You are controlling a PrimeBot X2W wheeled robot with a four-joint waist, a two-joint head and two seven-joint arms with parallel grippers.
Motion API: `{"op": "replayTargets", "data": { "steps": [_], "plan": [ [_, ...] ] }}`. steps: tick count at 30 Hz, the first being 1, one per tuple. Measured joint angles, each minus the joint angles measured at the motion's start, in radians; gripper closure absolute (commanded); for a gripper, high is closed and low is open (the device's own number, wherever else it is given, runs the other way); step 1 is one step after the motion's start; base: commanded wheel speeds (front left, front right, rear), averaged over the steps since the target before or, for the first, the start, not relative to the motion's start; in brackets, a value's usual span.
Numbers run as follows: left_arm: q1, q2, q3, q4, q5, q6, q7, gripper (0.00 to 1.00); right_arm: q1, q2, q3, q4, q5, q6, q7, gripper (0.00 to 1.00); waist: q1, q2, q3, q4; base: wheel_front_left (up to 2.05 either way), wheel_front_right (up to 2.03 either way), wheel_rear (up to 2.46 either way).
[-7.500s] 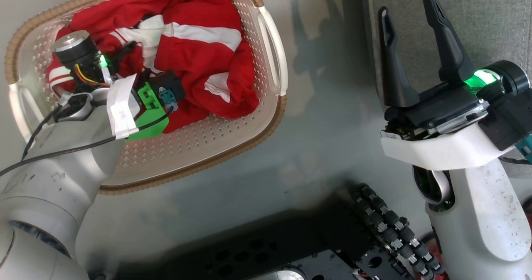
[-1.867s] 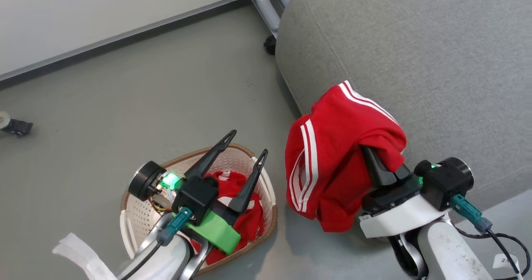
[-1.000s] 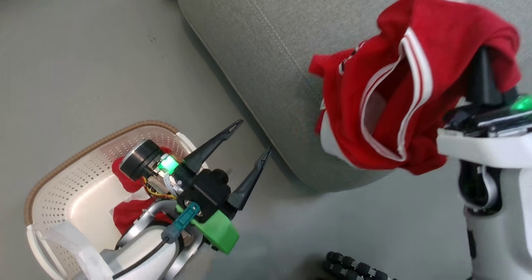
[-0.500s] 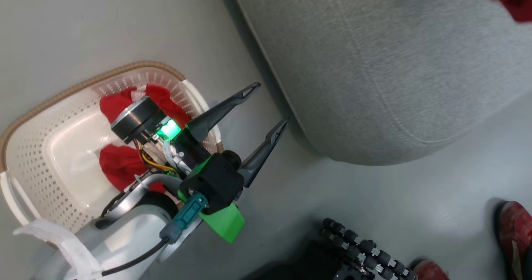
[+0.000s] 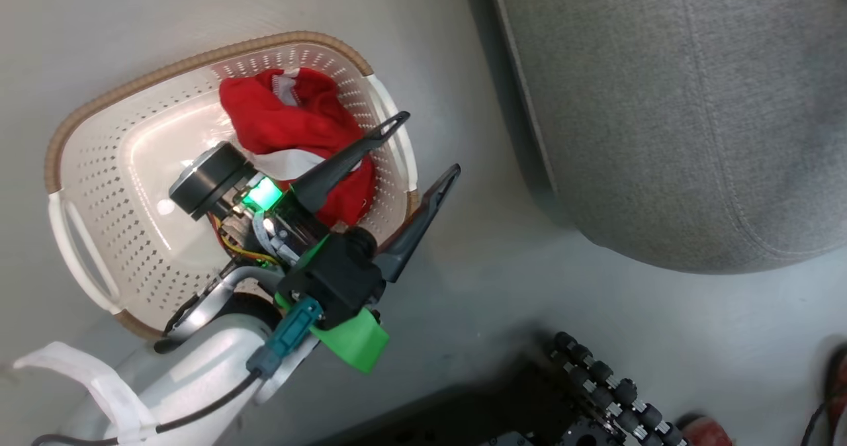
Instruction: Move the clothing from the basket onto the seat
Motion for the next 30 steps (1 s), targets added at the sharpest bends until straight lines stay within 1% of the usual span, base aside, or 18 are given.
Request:
{"op": "replayTargets", "data": {
  "steps": [2,7,10,14,18,21,23,26,30],
  "plan": [
    [0.005,-0.002,0.007,0.02,-0.008,0.01,-0.017,0.0,0.069,0.033,0.006,-0.006,-0.014,0.0,0.0,0.0,0.0,0.0,-0.005,0.009,0.0,0.0,0.0],
    [0.029,-0.019,0.02,0.077,-0.017,0.041,-0.08,0.0,0.255,0.088,0.044,-0.06,-0.039,0.0,0.0,0.0,0.0,0.0,-0.044,0.015,0.0,0.0,0.0],
    [0.049,-0.023,0.019,0.125,-0.005,0.066,-0.128,0.0,0.348,0.105,0.066,-0.142,-0.045,0.0,0.0,0.0,0.0,-0.0001,-0.082,0.015,0.0,0.0,0.0],
    [0.086,-0.046,0.022,0.198,0.004,0.112,-0.207,0.0,0.464,0.125,0.149,-0.258,-0.063,0.0,0.0,0.0,-0.0001,0.0,-0.142,0.018,0.0,0.0,0.0],
    [0.142,-0.106,0.057,0.269,-0.058,0.155,-0.264,0.0,0.526,0.142,0.264,-0.33,-0.061,0.0,0.0,0.0,-0.0001,0.0,-0.208,0.033,0.0,0.0,0.0],
    [0.179,-0.156,0.106,0.308,-0.113,0.175,-0.284,0.0,0.553,0.141,0.342,-0.346,-0.063,0.0,0.0,0.0,-0.0001,-0.0001,-0.259,0.053,0.0,0.0,0.0],
    [0.207,-0.196,0.149,0.313,-0.129,0.179,-0.287,0.0,0.566,0.139,0.386,-0.344,-0.063,0.0,0.0,0.0,-0.0001,-0.0001,-0.296,0.073,0.0,0.0,0.0],
    [0.255,-0.242,0.223,0.301,-0.122,0.179,-0.289,0.0,0.582,0.138,0.425,-0.341,-0.061,0.0,0.0,0.0,-0.0001,-0.0001,-0.348,0.107,0.0,0.0,0.0],
    [0.349,-0.288,0.34,0.307,-0.099,0.18,-0.289,0.0,0.604,0.14,0.446,-0.326,-0.058,0.0,0.0,0.0,-0.0001,-0.0001,-0.421,0.16,0.0,0.0,0.0]
  ]
}}
